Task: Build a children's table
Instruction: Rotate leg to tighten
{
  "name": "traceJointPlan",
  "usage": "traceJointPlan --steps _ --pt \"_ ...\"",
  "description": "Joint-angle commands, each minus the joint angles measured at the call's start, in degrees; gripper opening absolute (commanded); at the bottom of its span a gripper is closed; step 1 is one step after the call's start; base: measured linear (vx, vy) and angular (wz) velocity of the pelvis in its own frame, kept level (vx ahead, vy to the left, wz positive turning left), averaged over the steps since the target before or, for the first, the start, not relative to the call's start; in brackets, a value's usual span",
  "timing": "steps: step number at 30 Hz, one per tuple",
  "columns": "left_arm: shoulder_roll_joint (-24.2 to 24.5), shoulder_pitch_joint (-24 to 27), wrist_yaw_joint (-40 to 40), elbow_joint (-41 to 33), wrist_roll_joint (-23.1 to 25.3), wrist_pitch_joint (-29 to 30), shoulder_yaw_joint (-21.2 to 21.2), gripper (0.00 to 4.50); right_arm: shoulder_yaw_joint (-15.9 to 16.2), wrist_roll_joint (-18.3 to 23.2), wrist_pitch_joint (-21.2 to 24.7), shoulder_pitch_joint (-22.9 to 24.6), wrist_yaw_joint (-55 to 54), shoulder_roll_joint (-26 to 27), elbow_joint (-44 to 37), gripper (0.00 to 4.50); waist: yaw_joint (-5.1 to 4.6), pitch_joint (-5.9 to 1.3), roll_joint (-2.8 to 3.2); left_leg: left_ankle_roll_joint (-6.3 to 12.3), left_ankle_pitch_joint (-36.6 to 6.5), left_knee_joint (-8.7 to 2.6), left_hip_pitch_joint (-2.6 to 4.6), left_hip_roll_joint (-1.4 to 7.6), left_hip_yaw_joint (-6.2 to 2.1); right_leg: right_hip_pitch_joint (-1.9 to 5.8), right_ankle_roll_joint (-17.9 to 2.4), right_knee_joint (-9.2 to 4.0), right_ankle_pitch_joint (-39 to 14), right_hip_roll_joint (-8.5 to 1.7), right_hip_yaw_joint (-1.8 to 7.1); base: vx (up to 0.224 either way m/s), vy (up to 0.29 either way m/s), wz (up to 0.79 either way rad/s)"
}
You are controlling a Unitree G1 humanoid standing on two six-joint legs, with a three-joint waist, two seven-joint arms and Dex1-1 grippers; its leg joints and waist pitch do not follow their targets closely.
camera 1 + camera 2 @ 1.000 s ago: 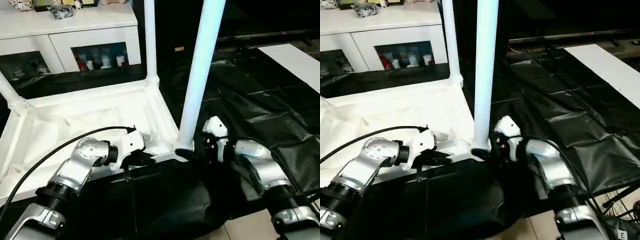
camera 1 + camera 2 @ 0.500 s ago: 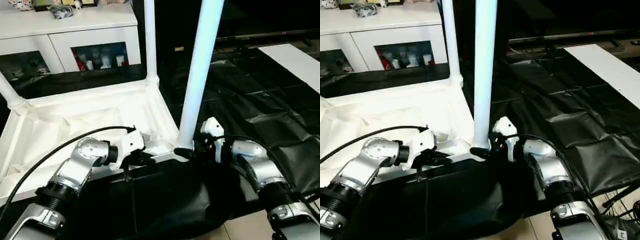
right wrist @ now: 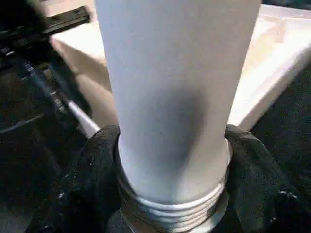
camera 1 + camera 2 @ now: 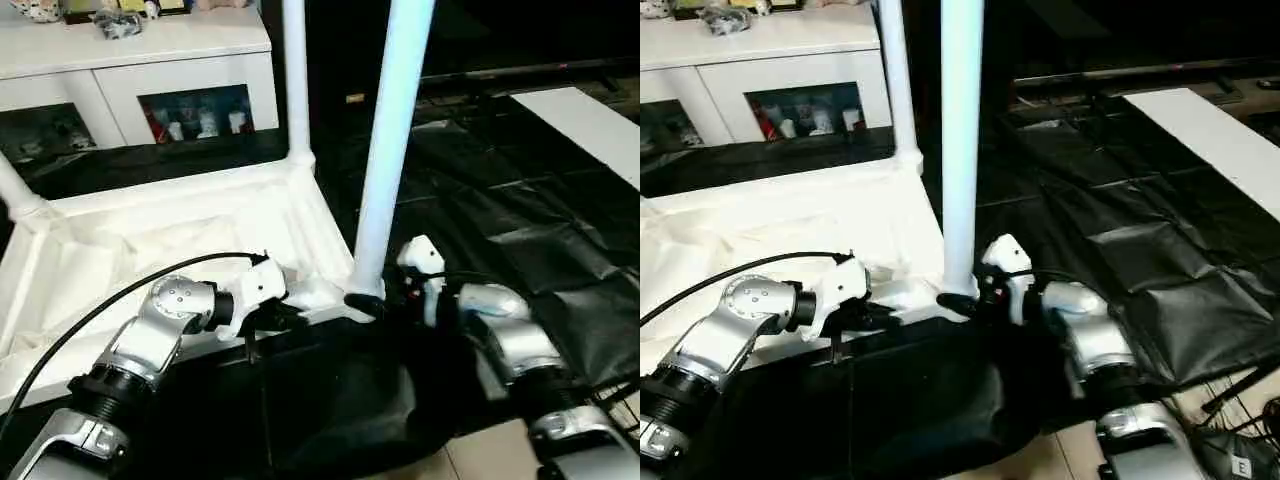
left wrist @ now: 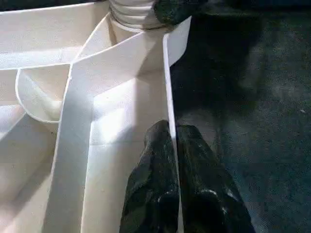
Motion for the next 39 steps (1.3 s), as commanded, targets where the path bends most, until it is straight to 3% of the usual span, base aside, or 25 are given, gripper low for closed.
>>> traceJointPlan --steps 1,5,10,14,15,16,18,20,21,23,27,28,30,32,34,35,39 --pt "-3.1 -0.1 3.91 0.02 0.65 1.98 -0.47 0.0 -1.43 -1.71 0.61 -0.36 -9.08 2.82 2.16 2.73 0.32 -3.49 -0.65 1.73 -15.88 -4.16 0.49 1.4 -0.31 2.52 -12.02 -4.26 -18.89 -2.78 1.96 0.0 0.0 0.0" --pt "-8.54 -1.33 10.67 0.6 0.49 6.4 0.62 0.0 -3.88 -0.73 4.42 -0.77 -19.39 8.38 2.69 2.72 -0.04 -3.25 -0.6 0.52 -18.49 -4.39 0.87 1.28 -0.48 2.17 -10.1 -4.87 -23.91 -2.7 2.01 0.0 0.0 0.0" --pt "-15.78 -3.91 20.13 3.64 2.21 11.79 0.75 0.0 -4.82 -3.49 5.48 -3.8 -33.67 13.15 7.38 2.72 -0.15 -3.23 -0.4 -0.11 -19.39 -4.42 0.96 1.04 -0.56 1.88 -9.15 -5.26 -25.89 -2.67 1.93 0.0 0.0 0.0" --pt "-21.83 -7.57 27.0 9.22 3.96 13.37 1.35 0.0 -5.91 -4.61 5.22 -6.49 -40.89 16.66 11.79 2.72 0.07 -3.24 -0.96 0.56 -20.54 -4.19 1.33 0.68 -0.51 1.5 -7.17 -6.09 -29.35 -2.76 1.8 0.0 0.0 0.0" --pt "-22.11 -8.0 27.4 9.84 4.26 13.12 1.28 0.0 -5.74 -4.89 5.18 -6.45 -40.9 16.8 11.92 2.72 0.16 -3.19 -0.92 0.72 -20.57 -4.21 1.32 0.65 -0.51 1.48 -6.92 -6.18 -29.65 -2.73 1.77 0.0 0.0 0.0" --pt "-22.09 -8.15 27.39 10.06 4.45 12.84 1.13 0.0 -5.69 -4.64 4.98 -6.27 -39.95 16.92 11.76 2.72 0.19 -3.14 -1.27 0.9 -20.62 -4.24 1.28 0.66 -0.48 1.45 -6.58 -6.3 -30.13 -2.71 1.72 0.0 0.0 0.0" --pt "-21.74 -8.53 27.23 10.51 5.04 11.99 0.71 0.0 -5.59 -4.08 4.37 -5.6 -37.56 17.18 10.9 2.72 0.49 -3.29 -1.29 1.6 -19.29 -4.49 0.74 0.82 -0.65 1.9 -6.04 -6.1 -29.07 -2.94 1.75 0.0 0.0 0.0" --pt "-21.21 -8.58 26.88 10.39 5.21 11.56 0.69 0.0 -5.83 -3.86 3.69 -5.31 -37.42 17.16 10.37 2.72 0.54 -3.31 -1.18 1.56 -19.56 -4.55 0.83 0.93 -0.65 1.72 -6.01 -6.12 -28.49 -2.87 1.74 0.0 0.0 0.0" --pt "-20.42 -8.42 26.15 10.07 5.42 11.14 0.54 0.0 -6.36 -3.32 3.12 -5.23 -36.97 16.96 10.02 3.07 0.51 -3.25 -1.31 1.59 -19.86 -4.58 0.8 0.91 -0.64 1.73 -6.07 -6.1 -28.67 -2.88 1.74 0.0 0.0 0.0" --pt "-18.89 -7.85 24.68 9.32 5.77 10.3 0.32 0.0 -7.06 -2.79 2.09 -5.42 -36.29 16.19 9.6 3.07 0.56 -3.35 -0.96 1.6 -19.92 -4.62 0.71 0.92 -0.74 1.81 -5.75 -6.13 -29.16 -3.05 1.71 0.0 0.0 0.0" --pt "-15.58 -6.35 21.39 7.99 6.17 8.71 0.17 0.0 -6.01 -3.99 -0.31 -4.84 -32.93 12.33 7.16 3.52 0.47 -3.49 -1.24 2.03 -18.12 -4.63 0.25 1.0 -0.61 2.07 -6.28 -5.93 -26.38 -3.0 1.81 0.0 0.0 0.0" --pt "-14.71 -5.84 20.49 7.34 5.91 8.74 0.32 0.0 -5.74 -4.15 -0.8 -4.31 -31.2 11.06 6.01 3.52 0.61 -3.52 -1.51 2.47 -17.06 -4.49 0.2 0.96 -0.46 2.13 -6.67 -5.81 -24.97 -2.92 1.81 0.0 0.0 0.0" --pt "-14.17 -5.5 19.89 6.89 5.7 8.81 0.44 0.0 -5.56 -4.23 -1.1 -3.96 -30.09 10.31 5.28 3.6 0.74 -3.6 -1.35 2.88 -15.44 -4.46 0.04 1.01 -0.44 2.36 -7.4 -5.53 -23.37 -3.01 1.82 0.0 0.0 0.0" --pt "-10.05 -3.19 14.32 3.95 4.17 5.98 0.45 0.0 -4.18 -3.16 -2.74 -1.22 -20.2 4.91 0.21 3.6 0.83 -3.66 -1.33 3.29 -14.11 -4.35 -0.19 1.01 -0.41 2.69 -7.81 -5.28 -21.74 -2.98 1.81 0.0 0.0 0.0" --pt "-8.38 -2.26 11.46 3.18 3.31 3.48 0.33 0.0 -3.59 -2.56 -3.2 -0.28 -16.3 2.91 -1.55 3.6 0.87 -3.84 -1.31 4.26 -12.16 -4.2 -0.32 1.21 -0.37 2.7 -8.76 -4.76 -17.38 -2.79 1.85 0.0 0.0 0.0" --pt "-6.7 -1.25 8.27 2.29 2.25 2.96 0.27 0.0 -3.49 -1.81 -3.84 0.38 -12.55 1.24 -2.92 3.6 0.76 -3.85 -1.47 4.68 -11.77 -4.12 -0.32 1.11 -0.3 2.79 -9.67 -4.64 -16.12 -2.68 1.77 0.0 0.0 0.0" --pt "-1.68 1.19 -0.37 -0.54 -0.6 0.53 0.54 0.0 -3.14 1.26 -3.77 2.2 -3.16 -2.94 -7.1 3.6 0.86 -3.85 -1.18 5.61 -11.12 -4.11 -0.05 1.51 -0.3 2.72 -11.82 -4.08 -12.9 -2.59 1.82 0.0 0.0 0.0"
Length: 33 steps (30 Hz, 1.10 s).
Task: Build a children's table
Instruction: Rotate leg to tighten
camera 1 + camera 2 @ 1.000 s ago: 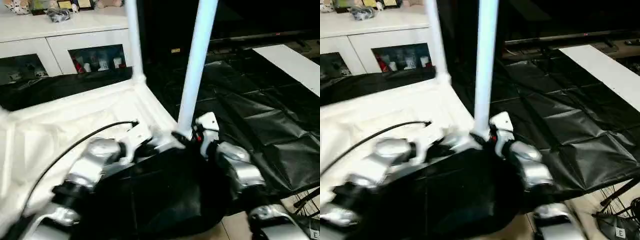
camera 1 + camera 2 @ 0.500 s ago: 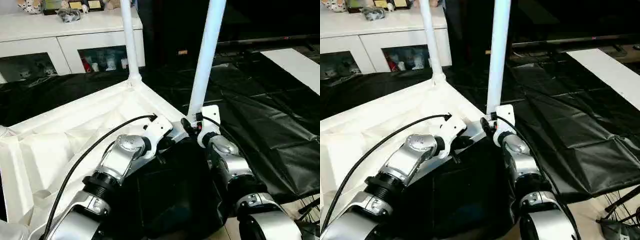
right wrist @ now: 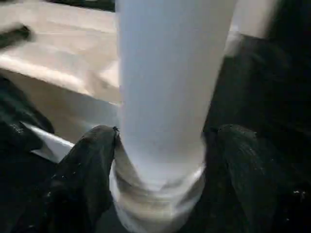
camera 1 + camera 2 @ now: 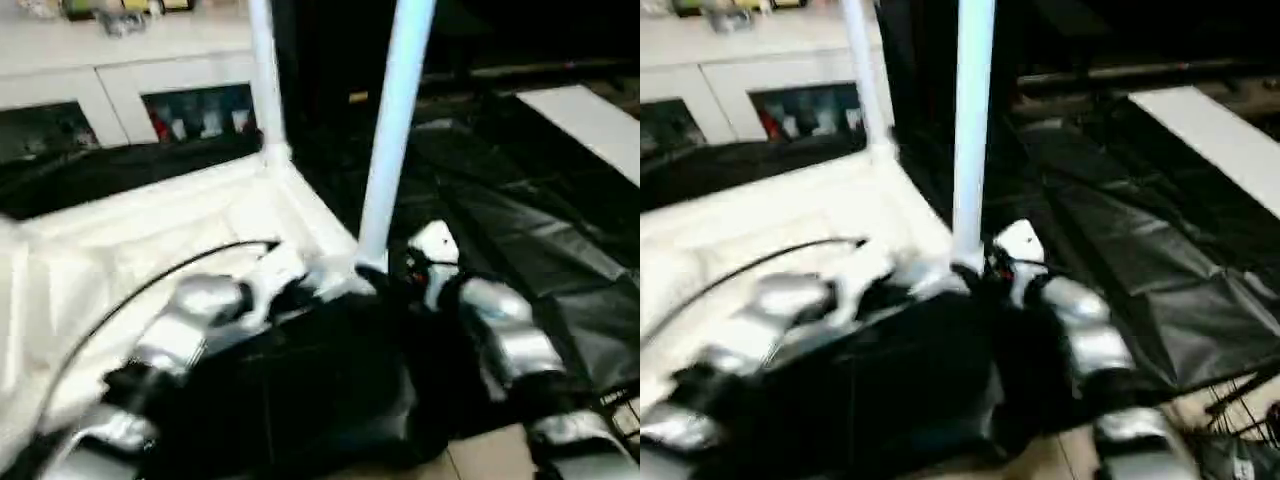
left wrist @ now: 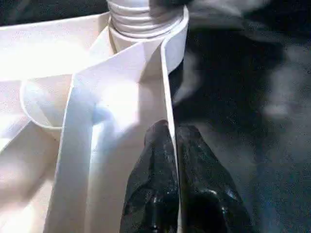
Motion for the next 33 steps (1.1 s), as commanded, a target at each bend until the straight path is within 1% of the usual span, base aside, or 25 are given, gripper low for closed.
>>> traceJointPlan --steps 1,3,4,5,6,7,8,10,11,15,16,17,18,21,22,24,25,27,28,30,33 --pt "2.26 1.95 -5.95 -1.13 -1.45 -0.54 -0.45 0.0 0.02 1.88 -0.64 0.39 4.47 -2.19 -2.46 3.6 0.41 -3.79 -0.79 5.68 -10.93 -3.28 0.22 1.72 -0.11 2.79 -12.66 -3.47 -11.65 -2.51 1.93 0.0 0.0 0.0" --pt "2.83 2.2 -7.29 -2.08 -2.45 0.49 -0.05 0.0 0.51 1.94 -0.69 0.52 6.36 -3.16 -2.53 3.6 0.32 -3.79 -0.55 5.49 -10.87 -3.31 0.25 1.85 -0.13 2.81 -13.73 -3.18 -9.79 -2.4 1.87 0.0 0.0 0.0" --pt "3.15 2.45 -8.3 -2.87 -3.35 1.0 0.13 0.0 0.8 1.93 -0.65 0.66 7.23 -3.6 -2.68 3.6 0.26 -3.81 -0.51 5.43 -11.0 -3.24 0.35 1.84 -0.08 2.78 -14.38 -3.14 -8.84 -2.39 1.91 0.0 0.0 0.0" --pt "3.34 2.56 -9.03 -3.46 -3.98 1.3 0.16 0.0 0.98 1.98 -0.51 0.7 8.03 -3.99 -2.73 3.6 0.33 -3.87 -0.19 5.3 -10.94 -3.13 0.41 1.81 -0.07 2.75 -14.92 -3.01 -7.92 -2.4 1.93 0.0 0.0 0.0" --pt "3.63 2.58 -9.94 -3.77 -4.5 1.48 -0.04 0.0 1.62 1.61 -0.32 0.85 9.37 -4.56 -2.85 3.6 0.31 -3.93 -0.15 5.31 -10.83 -3.08 0.43 1.79 -0.05 2.8 -15.09 -2.97 -7.34 -2.37 1.91 0.0 0.0 0.0" --pt "3.78 2.5 -10.36 -3.77 -4.66 1.56 -0.26 0.0 2.38 1.09 -0.06 1.02 10.55 -5.05 -2.88 3.6 0.24 -3.84 -0.25 5.4 -10.86 -3.06 0.31 1.77 -0.05 2.84 -15.36 -2.94 -6.82 -2.34 1.88 0.0 0.0 0.0" --pt "3.74 2.19 -10.58 -3.17 -4.67 1.14 -0.52 0.0 3.27 0.12 -0.17 1.27 11.91 -5.79 -2.74 3.6 0.24 -3.82 -0.26 5.3 -11.4 -3.03 0.32 1.75 -0.02 2.9 -15.4 -3.02 -7.22 -2.42 1.9 0.0 0.0 0.0" --pt "3.59 2.03 -10.6 -2.77 -4.69 0.91 -0.53 0.0 3.45 -0.05 -0.17 1.29 12.3 -5.94 -2.46 3.6 0.37 -3.76 -0.31 5.01 -12.24 -3.03 0.43 1.76 0.03 2.85 -15.17 -3.17 -8.49 -2.5 1.97 0.0 0.0 0.0" --pt "3.47 1.68 -10.46 -1.98 -4.47 0.24 -0.61 0.0 3.61 -0.31 -0.53 1.16 12.33 -6.02 -1.86 3.6 0.41 -3.67 -0.28 4.64 -12.93 -3.12 0.37 1.74 -0.02 2.88 -14.88 -3.3 -9.92 -2.56 1.96 0.0 0.0 0.0" --pt "2.99 0.91 -10.54 -1.35 -4.68 0.38 -0.46 0.0 3.64 0.18 -0.48 0.41 12.79 -5.92 -0.76 3.6 0.33 -3.7 -0.37 3.71 -13.84 -3.2 0.38 1.72 -0.1 2.95 -14.16 -3.42 -11.52 -2.57 1.97 0.0 0.0 0.0" --pt "2.92 0.71 -10.5 -1.34 -4.73 0.53 -0.45 0.0 3.67 0.47 -0.16 0.28 13.17 -5.85 -0.74 3.6 0.34 -3.71 -0.43 3.72 -13.79 -3.18 0.42 1.75 -0.1 2.91 -14.14 -3.42 -11.45 -2.58 1.99 0.0 0.0 0.0" --pt "2.87 0.63 -10.59 -1.29 -4.69 0.46 -0.44 0.0 3.79 0.58 -0.1 0.25 13.45 -5.87 -0.72 3.43 0.37 -3.78 -0.47 3.86 -13.27 -3.1 0.39 1.72 -0.07 2.95 -14.22 -3.35 -10.88 -2.57 2.0 0.0 0.0 0.0" --pt "2.82 0.49 -10.51 -1.07 -4.56 0.37 -0.38 0.0 3.98 0.61 0.09 0.21 13.76 -5.9 -0.63 3.43 0.36 -3.8 -0.62 4.01 -12.87 -3.06 0.33 1.72 -0.07 3.0 -14.29 -3.29 -10.46 -2.58 2.0 0.0 0.0 0.0" --pt "2.69 0.35 -10.39 -0.78 -4.44 0.26 -0.26 0.0 4.24 0.43 0.15 -0.07 13.88 -5.78 0.03 3.14 0.5 -3.91 -0.54 4.69 -11.14 -2.88 0.27 1.72 -0.03 3.0 -14.89 -3.03 -8.5 -2.52 1.94 0.0 0.0 0.0" --pt "2.68 0.32 -10.35 -0.71 -4.46 0.23 -0.25 0.0 4.19 0.53 0.36 -0.19 14.11 -5.68 0.25 3.06 0.57 -3.9 -0.69 4.91 -10.93 -2.84 0.28 1.71 0.0 3.02 -15.0 -3.0 -8.25 -2.56 1.93 0.0 0.0 0.0" --pt "2.7 0.31 -10.32 -0.55 -4.41 0.09 -0.29 0.0 4.26 0.56 0.44 -0.48 14.52 -5.54 0.86 2.87 0.6 -3.88 -0.64 5.01 -11.07 -2.83 0.29 1.72 0.0 3.0 -14.9 -3.02 -8.76 -2.56 1.92 0.0 0.0 0.0" --pt "2.73 0.35 -10.34 -0.53 -4.38 0.06 -0.33 0.0 4.4 0.55 0.43 -0.67 14.87 -5.47 1.29 2.8 0.61 -3.87 -0.85 4.99 -11.25 -2.82 0.26 1.7 -0.01 3.01 -14.88 -2.99 -9.44 -2.6 1.9 0.0 0.0 0.0" --pt "2.74 0.44 -10.34 -0.62 -4.39 0.24 -0.34 0.0 4.54 0.35 0.13 -1.11 14.98 -5.21 2.32 2.77 0.63 -3.77 -0.79 4.77 -11.79 -2.86 0.26 1.73 -0.01 2.94 -14.52 -3.15 -10.82 -2.63 1.94 0.0 0.0 0.0" --pt "2.72 0.52 -10.37 -0.71 -4.4 0.26 -0.28 0.0 4.55 0.3 -0.01 -1.33 14.96 -5.06 2.76 2.74 0.61 -3.74 -1.03 4.64 -12.14 -2.87 0.28 1.73 0.03 2.91 -14.35 -3.23 -11.52 -2.63 1.94 0.0 0.0 0.0" --pt "2.65 0.69 -10.35 -0.87 -4.55 0.46 -0.09 0.0 4.47 0.47 -0.07 -1.77 14.92 -4.73 3.38 2.69 0.7 -3.76 -0.83 4.45 -12.17 -2.86 0.34 1.77 -0.02 2.85 -14.22 -3.2 -12.03 -2.67 1.96 0.0 0.0 0.0" --pt "2.69 0.8 -10.39 -0.94 -4.49 0.42 -0.15 0.0 4.43 0.63 -0.11 -2.01 15.06 -4.57 3.74 2.68 0.75 -3.8 -0.87 4.34 -12.04 -2.85 0.34 1.77 -0.02 2.86 -14.2 -3.11 -11.46 -2.61 1.96 0.0 0.0 0.0"
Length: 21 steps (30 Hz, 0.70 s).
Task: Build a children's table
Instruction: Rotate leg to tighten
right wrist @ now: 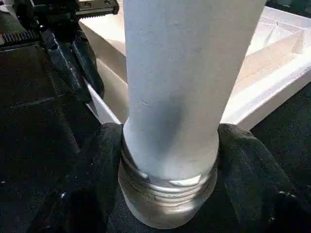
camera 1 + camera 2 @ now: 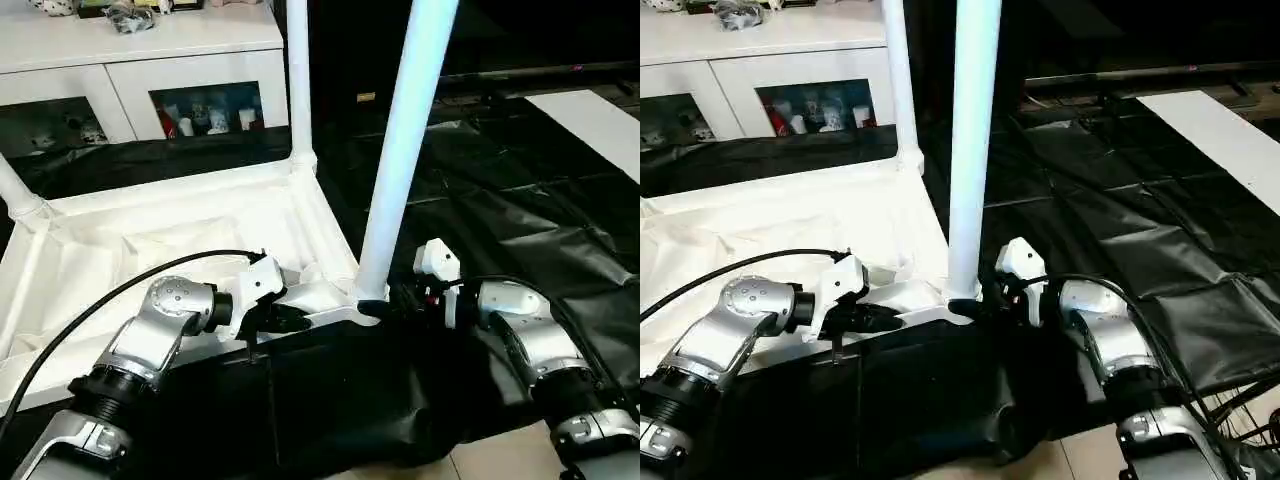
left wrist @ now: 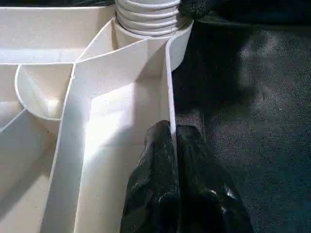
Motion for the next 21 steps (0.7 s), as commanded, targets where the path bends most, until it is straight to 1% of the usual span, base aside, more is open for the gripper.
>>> traceJointPlan --steps 1,4,5,7,8,9,10,11,13,14,15,16,17,18,19,20,21 --pt "-0.26 0.08 -1.78 -0.59 -1.37 -0.25 -0.44 0.0 0.12 -0.49 0.06 -0.5 0.03 0.06 1.13 2.67 0.23 -3.81 -0.87 4.32 -11.84 -3.82 0.71 1.62 -0.05 2.91 -14.14 -3.43 -11.14 -2.54 1.95 0.0 0.0 0.0" --pt "-0.16 0.24 -1.93 -0.74 -1.27 -0.19 -0.65 0.0 0.14 -0.61 -0.27 -0.3 0.07 0.25 1.51 2.67 0.27 -3.82 -0.82 4.33 -11.84 -3.8 0.7 1.59 -0.06 2.92 -14.04 -3.42 -11.43 -2.58 1.93 0.0 0.0 0.0" --pt "-0.25 0.27 -1.76 -0.7 -1.13 -0.19 -0.77 0.0 0.03 -0.8 -0.28 -0.12 -0.9 0.68 1.9 2.67 0.29 -3.85 -0.72 4.31 -11.76 -3.78 0.71 1.6 -0.06 2.94 -14.04 -3.41 -11.34 -2.61 1.93 0.0 0.0 0.0" --pt "-0.33 0.27 -1.63 -0.65 -1.03 -0.22 -0.82 0.0 -0.07 -0.91 -0.22 -0.07 -1.58 0.94 2.12 2.67 0.23 -3.86 -0.76 4.28 -11.8 -3.77 0.68 1.6 -0.05 2.92 -14.15 -3.4 -11.08 -2.59 1.92 0.0 0.0 0.0" --pt "-1.3 -0.28 1.54 0.74 0.95 -0.2 -1.3 0.0 -0.77 -1.77 0.03 -0.09 -6.83 2.91 3.64 2.67 0.22 -3.82 -0.55 4.18 -12.01 -3.8 0.71 1.59 -0.07 2.88 -14.2 -3.41 -11.21 -2.56 1.93 0.0 0.0 0.0" --pt "-1.3 -0.28 1.54 0.74 0.95 -0.2 -1.3 0.0 -0.77 -1.77 0.03 -0.09 -6.83 2.91 3.64 2.67 0.08 -3.78 -0.52 4.12 -12.2 -3.84 0.72 1.6 -0.02 2.7 -14.23 -3.46 -11.31 -2.55 1.99 0.0 0.0 0.0" --pt "-2.05 -0.62 3.38 1.51 1.8 0.01 -1.43 0.0 -1.37 -2.02 0.39 -0.13 -10.06 4.21 4.37 2.67 0.0 -3.64 -0.48 3.43 -13.42 -3.98 0.79 1.48 -0.11 2.77 -13.88 -3.71 -13.12 -2.61 1.93 0.0 0.0 0.0" --pt "-2.09 -0.63 3.46 1.55 1.84 0.02 -1.43 0.0 -1.4 -2.02 0.41 -0.13 -10.19 4.26 4.4 2.67 -0.19 -3.55 -0.61 3.04 -14.13 -4.11 0.75 1.49 -0.12 2.77 -13.58 -3.83 -14.21 -2.61 1.96 0.0 0.0 0.0" --pt "-5.7 -1.96 9.35 3.6 3.06 1.6 -1.12 0.0 -2.61 -2.15 1.72 0.26 -17.87 8.26 5.41 2.67 -0.55 -3.31 -0.65 1.52 -17.47 -4.36 1.14 1.42 -0.25 2.5 -11.86 -4.44 -19.73 -2.66 1.97 0.0 0.0 0.0" --pt "-8.34 -2.88 13.02 4.8 3.54 2.85 -0.91 0.0 -3.11 -2.17 2.66 0.58 -22.19 10.89 5.78 2.67 -0.76 -2.92 -0.4 0.56 -19.63 -4.58 1.37 1.39 -0.35 2.21 -10.95 -4.83 -23.28 -2.64 1.95 0.0 0.0 0.0" --pt "-8.92 -3.08 13.78 5.05 3.62 3.14 -0.86 0.0 -3.2 -2.19 2.79 0.65 -23.13 11.47 5.82 2.67 -0.92 -2.79 -0.59 0.17 -20.88 -4.63 1.45 1.28 -0.36 2.22 -10.18 -5.14 -25.66 -2.66 1.88 0.0 0.0 0.0" --pt "-11.16 -3.9 16.89 6.1 3.95 4.27 -0.61 0.0 -3.55 -2.41 3.09 0.75 -26.89 13.67 6.04 2.66 -0.81 -2.75 -0.54 -0.33 -22.61 -4.61 1.75 1.1 -0.55 2.11 -8.35 -5.7 -30.13 -2.83 1.72 0.0 0.0 0.0" --pt "-11.55 -4.06 17.43 6.32 3.98 4.45 -0.54 0.0 -3.56 -2.53 3.2 0.7 -27.59 14.01 6.16 2.66 -0.86 -2.66 -0.58 -0.55 -23.95 -4.57 2.12 1.05 -0.74 1.76 -6.97 -6.18 -33.38 -2.97 1.67 0.0 0.0 0.0" --pt "-13.07 -4.69 19.56 7.18 4.1 5.17 -0.24 0.0 -3.62 -2.99 3.63 0.5 -30.33 15.33 6.62 2.66 -0.91 -2.65 -0.39 -0.74 -24.3 -4.6 2.16 1.02 -0.83 1.71 -6.47 -6.25 -34.3 -2.92 1.61 0.0 0.0 0.0" --pt "-14.41 -5.26 21.43 7.97 4.21 5.79 0.03 0.0 -3.68 -3.42 3.99 0.26 -32.77 16.5 7.14 2.66 -0.94 -2.76 -0.44 -0.78 -24.55 -4.66 2.14 1.01 -0.95 1.67 -5.88 -6.48 -34.67 -2.93 1.55 0.0 0.0 0.0" --pt "-16.56 -6.29 24.8 9.42 4.3 6.68 0.71 0.0 -2.14 -5.99 4.28 -0.62 -35.82 17.11 8.27 2.66 -1.13 -2.7 -0.25 -0.98 -25.07 -4.79 2.08 1.0 -0.99 1.51 -5.66 -6.53 -34.31 -2.72 1.47 0.0 0.0 0.0" --pt "-17.86 -6.96 26.87 10.38 4.33 7.18 1.17 0.0 -0.97 -7.84 4.41 -1.26 -37.57 17.31 9.06 2.66 -1.19 -2.77 -0.28 -1.06 -25.22 -4.82 2.03 0.93 -1.09 1.65 -5.63 -6.47 -34.02 -2.68 1.33 0.0 0.0 0.0"
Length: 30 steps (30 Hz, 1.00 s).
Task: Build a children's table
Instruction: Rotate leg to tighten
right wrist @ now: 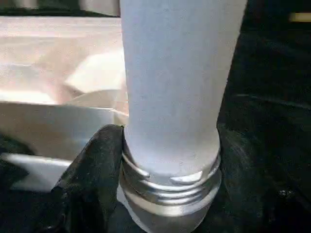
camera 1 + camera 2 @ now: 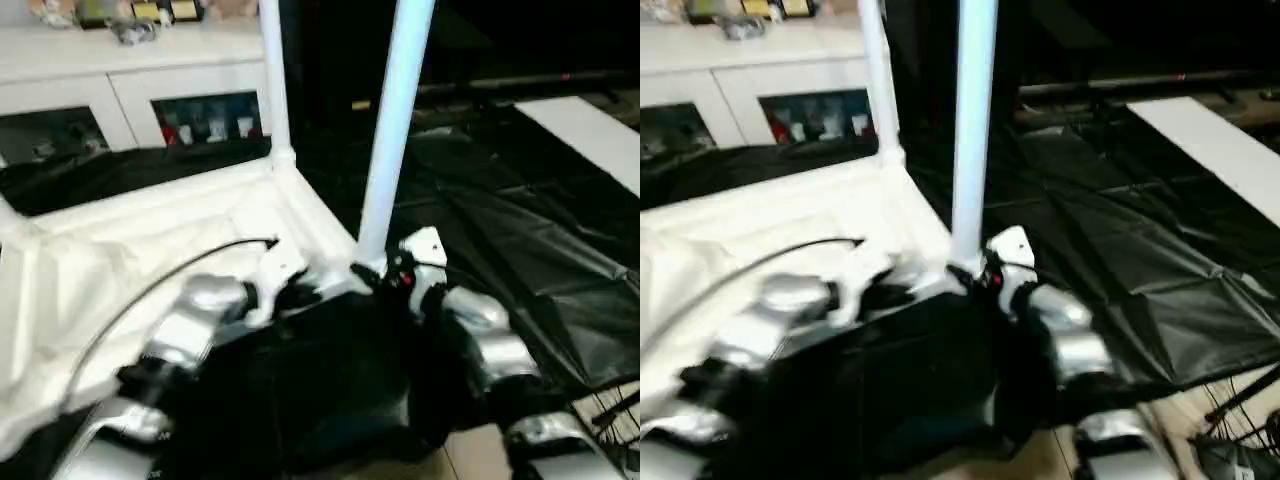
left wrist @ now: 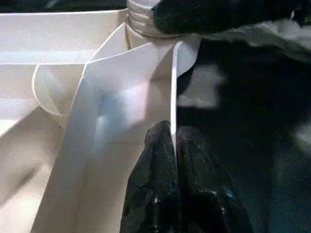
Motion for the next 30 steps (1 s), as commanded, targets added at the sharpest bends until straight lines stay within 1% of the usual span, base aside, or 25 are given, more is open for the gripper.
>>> traceJointPlan --steps 1,2,3,4,5,6,7,8,9,10,11,12,13,14,16,17,19,20,23,24,25,26,28,29,30 --pt "-5.58 -1.64 6.55 2.67 -1.12 0.74 -0.14 0.0 5.77 -4.0 1.89 -0.93 -2.65 3.42 3.62 2.66 -0.5 -2.39 -0.67 -0.88 -25.95 -4.59 1.35 1.05 -0.97 0.78 -5.46 -6.38 -34.62 -2.49 1.05 0.0 0.0 0.0" --pt "-7.64 -3.15 9.63 5.25 -0.37 0.43 -0.07 0.0 1.73 -1.2 1.55 -4.0 -7.71 4.79 6.98 2.66 -0.54 -2.41 -0.55 -0.56 -26.66 -4.53 1.46 0.91 -1.1 0.82 -4.95 -6.64 -35.94 -2.68 0.89 0.0 0.0 0.0" --pt "-8.47 -3.96 11.03 6.71 0.26 0.11 -0.06 0.0 -1.12 1.08 2.49 -5.5 -10.3 5.76 8.65 2.65 -0.78 -2.26 -0.36 -0.34 -27.46 -4.47 1.67 0.84 -1.01 0.44 -4.73 -6.99 -37.01 -2.64 0.81 0.0 0.0 0.0" --pt "-8.48 -3.97 11.04 6.73 0.26 0.1 -0.06 0.0 -1.15 1.1 2.5 -5.51 -10.33 5.77 8.67 2.65 -1.03 -2.32 -0.22 -0.3 -28.69 -4.42 2.05 0.81 -1.19 0.42 -4.37 -7.39 -37.46 -2.56 0.41 0.0 0.0 0.0" --pt "-9.03 -4.57 11.79 7.8 0.58 -0.07 0.06 0.0 -2.45 2.04 3.3 -6.38 -11.61 6.32 9.58 2.65 -0.94 -2.5 -0.31 0.14 -28.48 -4.63 1.75 0.86 -1.31 0.98 -4.12 -7.45 -36.08 -2.63 0.14 0.0 0.0 0.0" --pt "-9.03 -4.57 11.79 7.8 0.58 -0.07 0.06 0.0 -2.45 2.04 3.3 -6.38 -11.61 6.32 9.58 2.65 -0.9 -2.54 -0.19 0.42 -28.11 -4.77 1.55 0.87 -1.29 1.07 -4.18 -7.42 -35.32 -2.68 0.23 0.0 0.0 0.0" --pt "-9.07 -5.09 12.22 8.55 0.98 -0.31 0.08 0.0 -2.26 1.77 3.48 -6.4 -11.64 6.8 9.78 2.65 -0.82 -2.47 -0.29 0.67 -28.31 -4.96 1.56 0.97 -1.25 0.94 -4.27 -7.54 -34.7 -2.65 0.25 0.0 0.0 0.0" --pt "-9.08 -5.21 12.32 8.73 1.07 -0.36 0.08 0.0 -2.22 1.71 3.52 -6.41 -11.65 6.91 9.83 2.65 -0.76 -2.44 -0.18 0.74 -28.77 -4.94 1.8 0.96 -1.2 0.72 -4.38 -7.62 -34.86 -2.73 0.32 0.0 0.0 0.0" --pt "-9.08 -5.21 12.32 8.73 1.07 -0.36 0.08 0.0 -2.22 1.71 3.52 -6.41 -11.65 6.91 9.83 2.65 -0.78 -2.41 -0.14 0.74 -28.96 -5.0 1.79 0.99 -1.22 0.76 -4.42 -7.65 -34.86 -2.75 0.29 0.0 0.0 0.0" --pt "-8.83 -5.7 12.52 9.35 1.41 -0.57 0.33 0.0 -1.44 0.79 3.47 -5.9 -11.44 7.5 9.5 2.65 -0.79 -2.49 -0.42 0.85 -28.82 -5.09 1.65 1.0 -1.22 0.93 -4.39 -7.69 -34.54 -2.77 0.26 0.0 0.0 0.0" --pt "-8.63 -5.76 12.4 9.41 1.52 -0.76 0.35 0.0 -1.2 0.51 3.42 -5.73 -11.33 7.67 9.38 2.65 -0.69 -2.52 -0.31 0.97 -28.33 -5.21 1.59 1.02 -1.22 1.01 -4.49 -7.63 -34.12 -2.84 0.31 0.0 0.0 0.0" --pt "-8.06 -5.94 12.04 9.55 1.81 -1.29 0.37 0.0 -0.57 -0.27 3.27 -5.25 -11.07 8.16 9.03 2.65 -0.69 -2.5 -0.59 1.12 -28.12 -5.2 1.5 1.01 -1.16 0.96 -4.43 -7.74 -34.26 -2.88 0.33 0.0 0.0 0.0" --pt "-7.75 -6.0 11.84 9.59 1.97 -1.57 0.37 0.0 -0.32 -0.61 3.21 -5.02 -10.98 8.41 8.87 2.65 -0.59 -2.45 -0.48 1.17 -27.87 -5.22 1.49 1.0 -1.19 0.96 -4.38 -7.73 -34.7 -3.0 0.37 0.0 0.0 0.0" --pt "-6.98 -5.82 10.8 9.4 2.18 -2.37 0.12 0.0 -0.62 -0.57 2.59 -5.11 -10.63 8.58 8.87 2.65 -0.66 -2.43 -0.69 1.26 -27.61 -5.2 1.46 0.98 -1.11 0.92 -4.3 -7.78 -35.04 -3.01 0.42 0.0 0.0 0.0" --pt "-6.29 -5.53 9.89 9.06 2.22 -2.65 0.02 0.0 -1.36 0.13 1.89 -5.4 -10.05 8.58 8.94 2.65 -0.54 -2.55 -0.61 1.42 -26.76 -5.2 1.41 0.97 -1.12 0.95 -4.22 -7.76 -35.23 -3.2 0.54 0.0 0.0 0.0" --pt "-5.77 -5.33 9.07 9.01 2.27 -3.18 -0.05 0.0 -2.08 0.63 1.02 -6.01 -9.92 8.45 9.49 3.21 -0.54 -2.56 -0.58 1.48 -26.2 -5.27 1.31 1.04 -1.08 0.97 -4.36 -7.73 -34.75 -3.23 0.6 0.0 0.0 0.0" --pt "-4.82 -4.73 7.2 8.28 2.08 -3.92 -0.28 0.0 -2.69 1.19 0.22 -6.64 -8.83 7.77 9.65 3.35 -0.45 -2.57 -0.62 1.72 -25.47 -5.3 1.32 1.05 -0.92 0.96 -4.75 -7.73 -33.89 -3.17 0.7 0.0 0.0 0.0" --pt "-3.9 -4.19 5.91 7.61 1.96 -4.61 -0.43 0.0 -2.74 1.09 -0.41 -6.99 -8.08 6.88 9.5 3.37 -0.36 -2.63 -0.55 1.81 -25.28 -5.28 1.33 1.04 -0.98 0.99 -4.77 -7.67 -33.78 -3.28 0.72 0.0 0.0 0.0" --pt "-0.6 -2.35 1.65 4.84 1.44 -5.06 -0.84 0.0 -1.87 1.01 -0.57 -7.08 -2.32 3.4 7.51 3.78 -0.18 -2.94 -0.85 2.48 -21.29 -5.64 0.31 1.45 -1.02 1.93 -6.02 -6.79 -29.33 -3.35 0.98 0.0 0.0 0.0" --pt "0.04 -2.01 0.9 4.36 1.37 -5.32 -0.9 0.0 -1.6 0.9 -0.58 -6.98 -1.05 2.73 6.99 3.83 -0.26 -2.97 -0.79 2.56 -20.49 -5.64 0.15 1.44 -0.9 1.91 -6.44 -6.65 -28.15 -3.24 1.05 0.0 0.0 0.0" --pt "2.2 -0.85 -1.81 2.59 0.83 -5.85 -0.9 0.0 0.22 0.11 -0.63 -6.15 4.03 0.08 4.8 3.83 0.12 -3.16 -0.88 2.72 -18.82 -5.48 0.28 1.57 -0.73 2.03 -7.31 -6.42 -25.4 -3.23 1.14 0.0 0.0 0.0" --pt "4.38 0.55 -5.77 0.28 -0.39 -6.88 -0.99 0.0 2.06 -0.71 -1.12 -4.96 8.44 -2.65 2.58 3.83 0.15 -3.07 -0.82 3.13 -17.63 -5.43 0.15 1.58 -0.52 1.89 -7.96 -6.11 -23.88 -3.11 1.31 0.0 0.0 0.0" --pt "5.81 1.48 -8.53 -1.23 -1.29 -7.56 -1.04 0.0 3.18 -1.29 -1.56 -4.19 11.25 -4.4 1.26 3.83 0.35 -3.09 -0.93 3.5 -16.64 -5.34 0.09 1.77 -0.46 1.93 -8.54 -5.84 -22.86 -3.04 1.37 0.0 0.0 0.0" --pt "7.74 2.76 -12.34 -3.31 -2.55 -8.4 -1.21 0.0 4.04 -1.45 -2.57 -3.19 14.43 -6.58 -0.48 3.83 0.58 -3.1 -0.45 3.53 -16.58 -5.2 0.39 1.84 -0.3 1.63 -9.15 -5.82 -22.54 -3.02 1.55 0.0 0.0 0.0" --pt "9.55 3.66 -15.32 -4.71 -3.21 -8.82 -1.53 0.0 4.33 -0.57 -3.0 -2.15 18.25 -8.46 -2.36 3.83 0.63 -3.18 -0.6 3.46 -16.48 -5.04 0.3 1.87 -0.21 1.59 -9.43 -5.66 -21.82 -3.01 1.59 0.061 -0.022 0.03"
